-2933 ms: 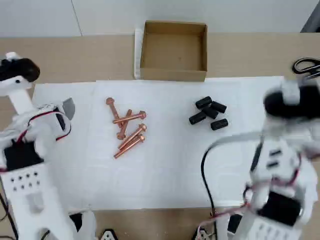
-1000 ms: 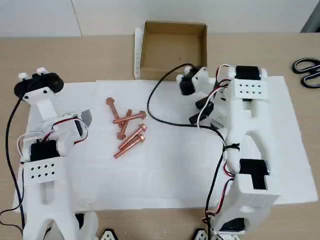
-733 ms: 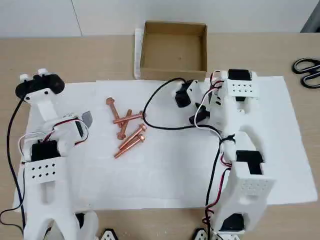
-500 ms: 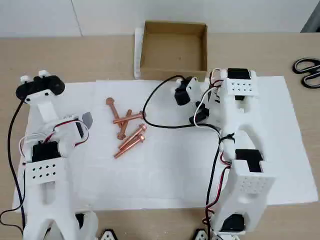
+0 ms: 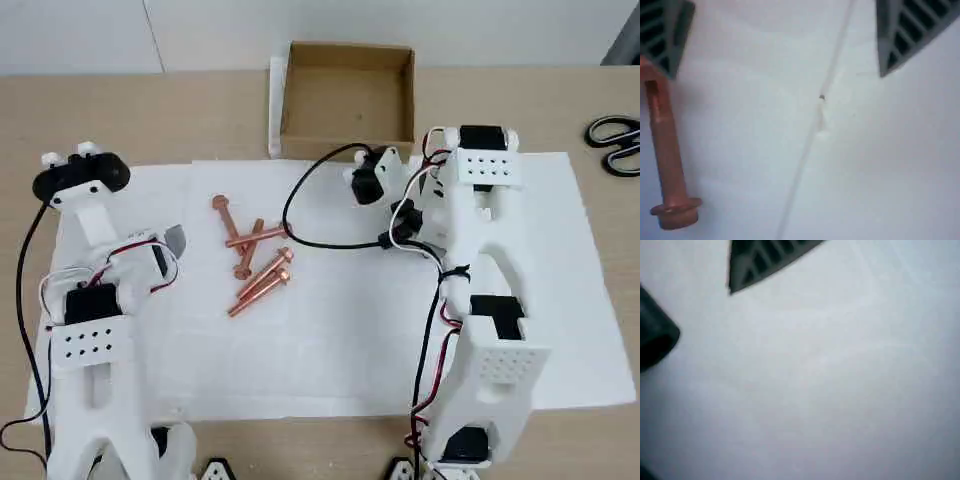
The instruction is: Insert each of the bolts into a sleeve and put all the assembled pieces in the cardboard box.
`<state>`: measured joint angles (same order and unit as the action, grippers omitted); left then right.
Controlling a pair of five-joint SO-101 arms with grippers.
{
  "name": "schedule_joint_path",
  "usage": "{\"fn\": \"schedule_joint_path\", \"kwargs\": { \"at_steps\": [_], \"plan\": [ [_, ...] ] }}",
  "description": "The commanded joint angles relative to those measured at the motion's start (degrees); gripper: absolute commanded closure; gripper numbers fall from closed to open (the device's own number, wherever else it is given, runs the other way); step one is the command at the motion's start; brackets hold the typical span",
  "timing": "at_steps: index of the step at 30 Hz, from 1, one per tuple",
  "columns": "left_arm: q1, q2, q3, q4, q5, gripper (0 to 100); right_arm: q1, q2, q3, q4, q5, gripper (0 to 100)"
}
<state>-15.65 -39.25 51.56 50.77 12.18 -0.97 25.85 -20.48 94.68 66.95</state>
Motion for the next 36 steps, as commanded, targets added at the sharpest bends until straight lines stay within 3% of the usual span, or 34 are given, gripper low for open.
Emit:
{"fn": "schedule_joint_path", "kwargs": {
  "at_steps": [1,6,12,33,36],
  "plan": [
    [-0.1,-0.5,-0.3,-1.1,-0.2,76,-0.1,-0.1,-2.7,0.6,0.4,81.2],
    [-0.1,-0.5,-0.3,-1.0,-0.2,76,0.0,0.1,-2.7,0.5,1.3,80.5],
    [-0.1,-0.5,-0.2,-1.1,-0.2,76,0.0,2.7,-2.7,0.5,1.7,71.8],
    [-0.1,-0.5,-0.2,-1.1,-0.3,76,0.2,11.5,-2.9,-0.3,2.0,72.0],
    [-0.2,-0.5,-0.2,-1.1,-0.3,76,0.2,11.5,-2.8,-0.3,1.8,77.7]
  ]
}}
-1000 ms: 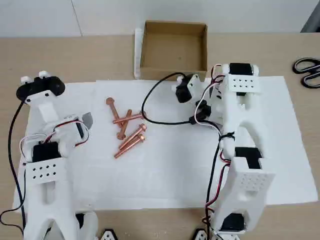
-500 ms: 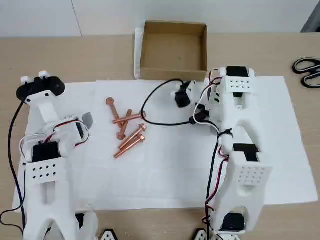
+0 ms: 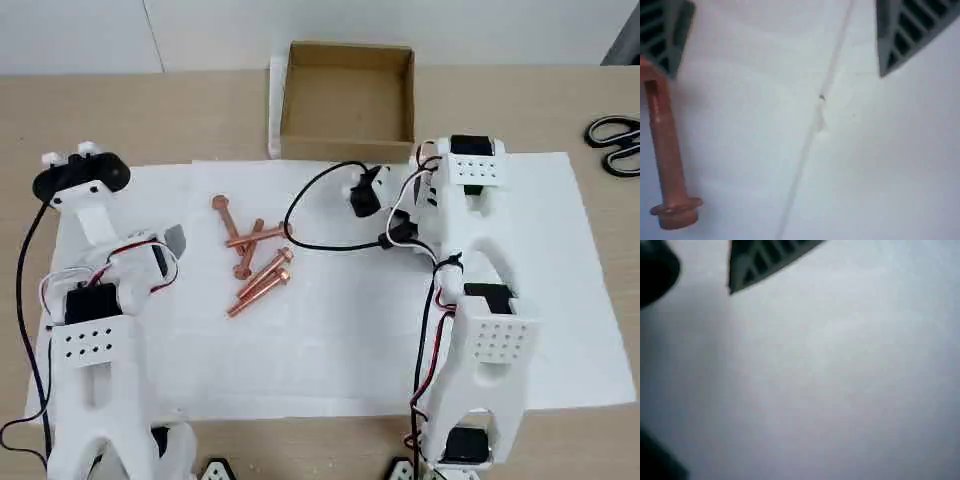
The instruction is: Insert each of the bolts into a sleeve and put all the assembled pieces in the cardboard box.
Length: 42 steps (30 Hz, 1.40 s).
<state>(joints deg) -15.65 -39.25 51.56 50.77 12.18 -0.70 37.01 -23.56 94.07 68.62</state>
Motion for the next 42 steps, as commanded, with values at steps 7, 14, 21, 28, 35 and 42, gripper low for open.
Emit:
{"fn": "schedule_joint_path", "kwargs": {
  "at_steps": [7,14,21,28,35,42],
  "plan": [
    [-0.4,-0.5,-0.2,-1.1,-0.3,76,0.6,0.4,0.4,0.4,-0.5,88.0],
    [-0.4,-0.5,-0.2,-1.1,-0.3,76,0.6,0.0,0.4,0.4,-0.7,88.3],
    [-0.1,-0.5,-0.2,-1.1,-0.3,76,0.6,-1.9,-0.6,1.2,-1.8,88.4],
    [-0.1,-0.5,-0.4,-1.1,-0.3,76,0.2,-8.7,-0.4,1.2,-6.6,88.5],
    [-0.1,-0.5,-0.5,-1.1,-0.3,76,0.2,-11.1,-0.4,2.0,-15.6,90.8],
    [-0.1,-0.5,-0.4,-1.0,-0.3,76,0.1,-10.9,3.7,2.2,-16.8,89.4]
  ]
}}
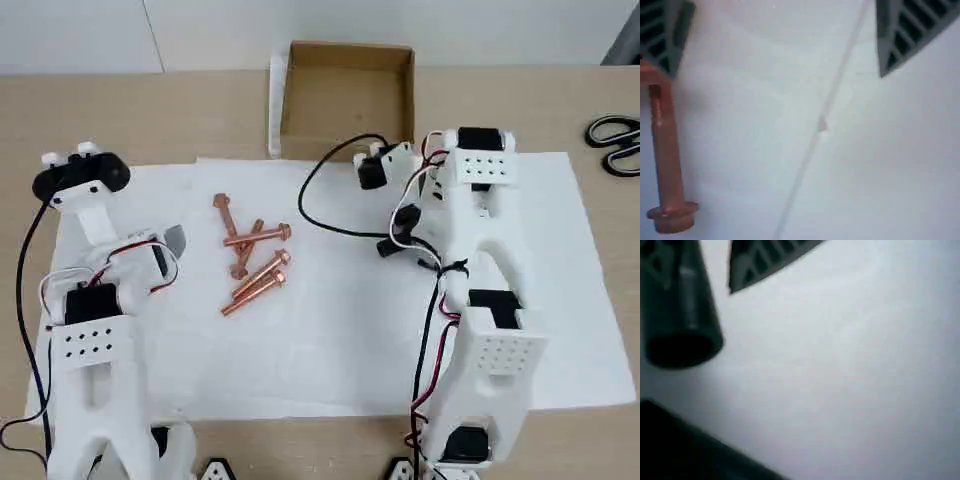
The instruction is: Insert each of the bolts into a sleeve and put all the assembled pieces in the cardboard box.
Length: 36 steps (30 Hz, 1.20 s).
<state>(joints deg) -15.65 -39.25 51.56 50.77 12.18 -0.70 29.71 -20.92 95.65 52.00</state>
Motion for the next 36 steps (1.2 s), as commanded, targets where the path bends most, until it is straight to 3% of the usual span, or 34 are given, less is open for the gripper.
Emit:
{"fn": "schedule_joint_path", "kwargs": {
  "at_steps": [1,17,31,36],
  "plan": [
    [-0.1,-0.5,-0.3,-1.0,-0.3,76,0.1,-3.7,1.4,0.7,1.0,87.5],
    [0.0,-0.5,-0.2,-1.1,-0.3,76,-0.6,-2.2,3.2,0.3,6.3,83.7],
    [0.0,-0.5,-0.2,-1.1,-0.3,76,-1.8,6.5,3.6,-0.7,6.4,84.1],
    [0.0,-0.5,-0.2,-1.1,-0.3,76,-1.8,7.8,3.6,-0.4,6.4,95.7]
  ]
}}
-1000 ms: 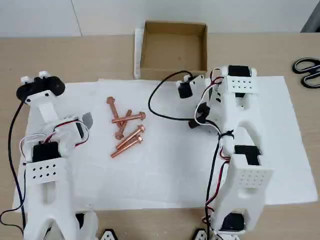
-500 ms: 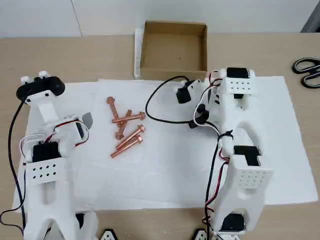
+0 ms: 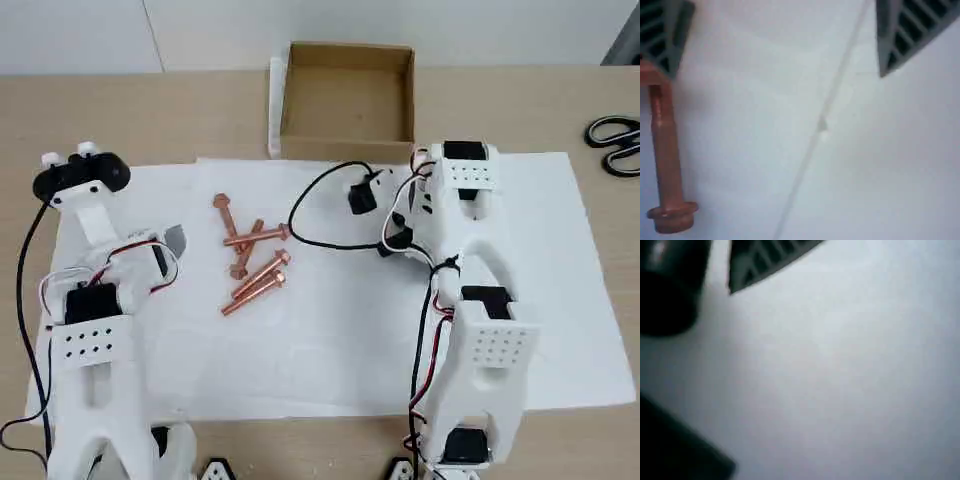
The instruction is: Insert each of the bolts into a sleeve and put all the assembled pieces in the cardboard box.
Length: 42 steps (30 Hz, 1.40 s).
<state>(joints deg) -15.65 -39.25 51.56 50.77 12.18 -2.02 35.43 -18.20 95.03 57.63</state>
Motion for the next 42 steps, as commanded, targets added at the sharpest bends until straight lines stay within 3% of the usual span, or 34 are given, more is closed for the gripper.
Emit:
{"fn": "schedule_joint_path", "kwargs": {
  "at_steps": [1,5,13,22,29,38,42],
  "plan": [
    [0.0,-0.5,-0.2,-1.1,-0.3,76,-0.5,2.1,0.9,0.4,0.6,99.3],
    [0.0,-0.5,-0.3,-1.1,-0.3,76,-0.4,-0.5,0.8,0.8,0.4,99.0],
    [0.0,-0.5,-0.5,-1.1,-0.3,76,-0.7,-16.3,1.1,1.7,-9.3,99.5],
    [0.0,-0.2,-0.2,-1.1,-2.5,76,-0.4,-17.3,2.6,1.7,-33.1,99.5],
    [0.1,-0.2,0.7,-1.1,-5.0,76,0.8,-12.1,6.8,1.1,-43.3,99.5],
    [0.1,-0.2,0.8,-0.8,-5.1,76,5.3,-5.8,6.8,-1.6,-44.8,99.0],
    [0.1,-0.2,0.8,-0.8,-5.1,76,5.1,-5.8,6.8,-1.6,-44.7,90.7]
  ]
}}
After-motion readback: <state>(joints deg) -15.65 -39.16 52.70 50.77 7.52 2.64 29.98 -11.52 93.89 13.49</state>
